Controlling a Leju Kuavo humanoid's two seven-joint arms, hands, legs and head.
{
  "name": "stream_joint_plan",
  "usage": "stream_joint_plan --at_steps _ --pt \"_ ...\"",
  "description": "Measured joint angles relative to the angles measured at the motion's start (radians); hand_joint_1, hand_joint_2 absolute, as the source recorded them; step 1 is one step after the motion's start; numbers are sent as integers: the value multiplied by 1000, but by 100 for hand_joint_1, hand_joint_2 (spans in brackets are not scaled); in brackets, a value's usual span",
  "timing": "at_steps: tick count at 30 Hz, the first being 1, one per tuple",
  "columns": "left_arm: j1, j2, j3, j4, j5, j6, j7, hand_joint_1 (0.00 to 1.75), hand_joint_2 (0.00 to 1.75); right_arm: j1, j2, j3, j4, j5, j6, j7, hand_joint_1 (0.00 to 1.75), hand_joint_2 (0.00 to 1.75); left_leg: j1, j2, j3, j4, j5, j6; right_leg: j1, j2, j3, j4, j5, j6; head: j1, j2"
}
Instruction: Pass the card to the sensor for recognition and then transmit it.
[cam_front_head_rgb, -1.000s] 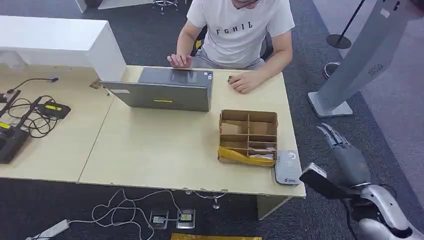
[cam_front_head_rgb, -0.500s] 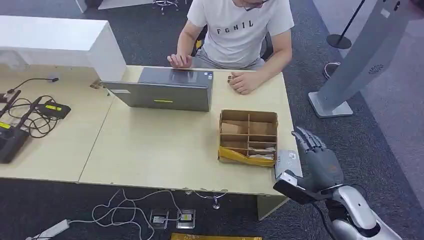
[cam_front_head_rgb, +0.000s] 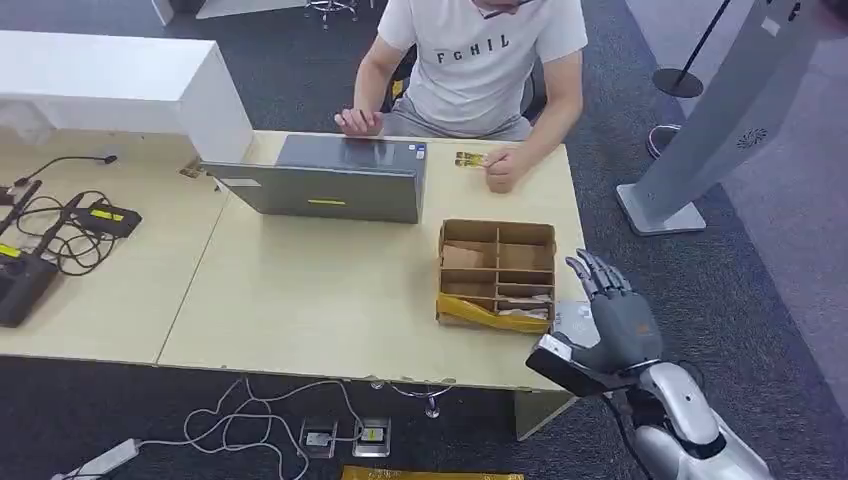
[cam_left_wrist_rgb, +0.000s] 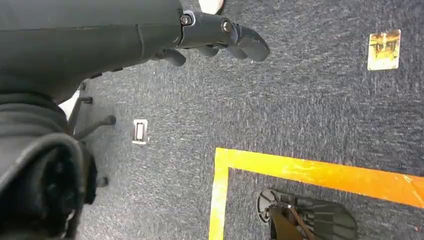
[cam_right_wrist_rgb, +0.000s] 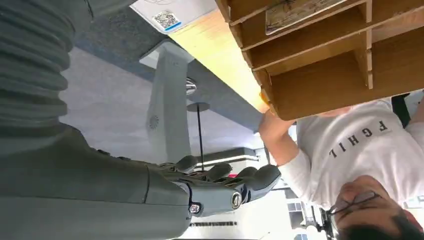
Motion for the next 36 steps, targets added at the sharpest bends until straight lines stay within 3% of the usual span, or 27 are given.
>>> stream_joint_plan --at_steps 36 --pt "-1 0 0 0 -10 -2 -8 0 0 -85 133 -8 148 16 36 -77 0 175 0 0 0 0 0 0 0 0 0 0 0 0 0 0"
